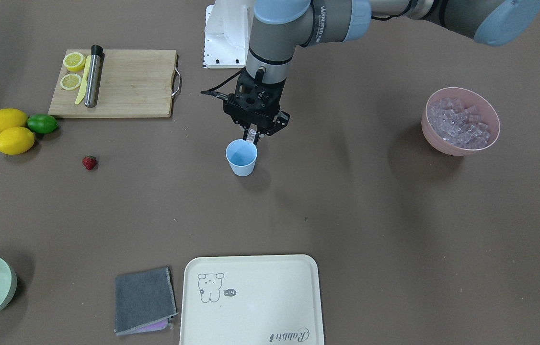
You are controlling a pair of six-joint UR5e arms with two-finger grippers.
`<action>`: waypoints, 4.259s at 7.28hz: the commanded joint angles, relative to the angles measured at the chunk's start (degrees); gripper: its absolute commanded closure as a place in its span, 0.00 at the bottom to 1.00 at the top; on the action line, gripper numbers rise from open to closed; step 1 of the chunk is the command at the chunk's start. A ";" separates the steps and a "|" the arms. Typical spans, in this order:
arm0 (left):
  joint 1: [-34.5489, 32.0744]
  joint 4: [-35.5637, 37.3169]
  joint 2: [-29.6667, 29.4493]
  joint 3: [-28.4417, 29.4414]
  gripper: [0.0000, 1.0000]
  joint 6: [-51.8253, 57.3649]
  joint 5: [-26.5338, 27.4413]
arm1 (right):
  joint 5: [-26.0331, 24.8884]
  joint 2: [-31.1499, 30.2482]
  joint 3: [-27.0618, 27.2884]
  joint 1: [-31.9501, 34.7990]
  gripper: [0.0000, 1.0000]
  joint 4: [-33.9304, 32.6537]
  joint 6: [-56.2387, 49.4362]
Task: Put ice and strawberries in cup
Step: 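Lift the ice cube with the left gripper and carry it over the blue cup, then open the left gripper to drop the ice cube into the blue cup, then move the empty left gripper back over the pink ice bowl, then lower the left gripper into the ice and grasp another cube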
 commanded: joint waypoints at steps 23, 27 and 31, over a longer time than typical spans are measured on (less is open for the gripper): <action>-28.43 -22.54 62.94 -18.98 0.17 50.41 -17.39 | 0.84 1.06 1.33 -0.01 0.00 0.26 0.26; -21.55 -26.06 64.60 -19.17 0.34 50.58 -16.78 | 0.84 0.97 1.24 -0.01 0.00 0.26 0.09; -19.97 -26.06 65.14 -16.62 0.34 51.55 -16.78 | 0.84 0.88 1.24 0.08 0.00 0.26 0.26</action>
